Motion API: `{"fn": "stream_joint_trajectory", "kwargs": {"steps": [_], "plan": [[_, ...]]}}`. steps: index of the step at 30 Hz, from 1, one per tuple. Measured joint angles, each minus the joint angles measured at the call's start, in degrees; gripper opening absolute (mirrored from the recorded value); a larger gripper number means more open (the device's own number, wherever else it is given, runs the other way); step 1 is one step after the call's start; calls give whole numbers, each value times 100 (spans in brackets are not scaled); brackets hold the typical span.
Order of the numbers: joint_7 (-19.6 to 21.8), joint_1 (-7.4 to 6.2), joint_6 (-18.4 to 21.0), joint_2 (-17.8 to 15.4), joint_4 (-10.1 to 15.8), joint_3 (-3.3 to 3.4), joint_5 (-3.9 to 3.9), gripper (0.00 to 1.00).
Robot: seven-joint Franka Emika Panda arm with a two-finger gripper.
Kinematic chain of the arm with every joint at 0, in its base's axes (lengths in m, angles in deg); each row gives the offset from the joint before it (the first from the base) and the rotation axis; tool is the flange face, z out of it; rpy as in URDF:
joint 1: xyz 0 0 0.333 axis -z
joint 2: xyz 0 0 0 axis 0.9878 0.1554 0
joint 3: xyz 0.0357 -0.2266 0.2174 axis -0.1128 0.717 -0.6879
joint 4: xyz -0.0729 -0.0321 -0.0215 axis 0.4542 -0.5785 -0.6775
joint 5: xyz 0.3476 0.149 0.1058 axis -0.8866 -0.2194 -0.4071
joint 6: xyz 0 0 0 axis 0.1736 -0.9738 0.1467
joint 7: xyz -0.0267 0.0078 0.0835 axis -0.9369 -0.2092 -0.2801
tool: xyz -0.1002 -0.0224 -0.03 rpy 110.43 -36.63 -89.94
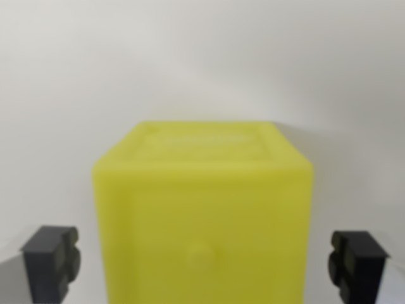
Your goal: Pick yellow cube
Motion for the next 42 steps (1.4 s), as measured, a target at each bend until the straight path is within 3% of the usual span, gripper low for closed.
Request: {"fn": "stream_joint_trajectory", "kwargs": {"steps": [17, 18, 42], "plan": [[-12, -3, -109, 185, -77, 0, -22, 100], [-12, -3, -110, 185, -78, 0, -22, 0], [17, -2, 281, -413, 129, 2, 26, 0]]}}
